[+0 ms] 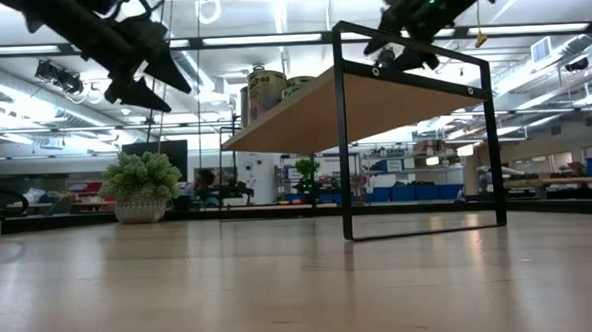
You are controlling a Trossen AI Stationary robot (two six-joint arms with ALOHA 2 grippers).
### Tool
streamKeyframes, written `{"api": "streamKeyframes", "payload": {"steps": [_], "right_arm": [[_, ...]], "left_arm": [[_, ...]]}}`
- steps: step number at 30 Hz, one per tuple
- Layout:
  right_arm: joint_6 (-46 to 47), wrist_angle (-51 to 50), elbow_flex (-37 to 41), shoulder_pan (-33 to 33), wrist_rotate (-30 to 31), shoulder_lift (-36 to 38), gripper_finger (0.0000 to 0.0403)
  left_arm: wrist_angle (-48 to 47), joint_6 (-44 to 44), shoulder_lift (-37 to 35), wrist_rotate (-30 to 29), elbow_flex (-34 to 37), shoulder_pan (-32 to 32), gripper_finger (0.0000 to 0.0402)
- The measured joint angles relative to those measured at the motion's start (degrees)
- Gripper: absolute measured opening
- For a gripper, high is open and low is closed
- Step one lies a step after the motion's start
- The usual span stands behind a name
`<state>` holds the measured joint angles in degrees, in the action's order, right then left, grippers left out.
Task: Pick and place cans onto a shelf
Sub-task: Return to Home Position
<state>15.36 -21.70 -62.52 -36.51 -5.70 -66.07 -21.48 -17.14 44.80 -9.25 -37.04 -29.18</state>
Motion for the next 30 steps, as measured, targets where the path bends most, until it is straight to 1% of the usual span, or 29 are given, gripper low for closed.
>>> {"api": "streamKeyframes", "payload": {"steps": [7,15,21,25,30], "right_arm": [[8.75,8.98,11.66,0.02,-2.60,10.22,0.0345],[19.00,21.34,24.74,0.07,-2.83,21.14,0.0345],[25.09,29.46,31.39,0.07,-2.90,28.99,0.0345],[26.26,29.71,33.94,0.07,-0.39,34.36,0.0345],[28.00,29.73,37.35,0.07,1.82,39.88,0.0345]], "left_arm": [[7.26,-5.77,-7.84,0.51,4.69,0.60,0.0389],[7.83,-12.45,-18.60,-0.46,11.74,0.60,0.0389],[7.80,-17.44,-26.04,-1.17,14.58,1.36,0.0389],[6.48,-18.68,-29.81,-4.37,15.11,2.39,0.0389],[4.63,-18.96,-32.91,-7.79,15.11,3.89,0.0389]]}}
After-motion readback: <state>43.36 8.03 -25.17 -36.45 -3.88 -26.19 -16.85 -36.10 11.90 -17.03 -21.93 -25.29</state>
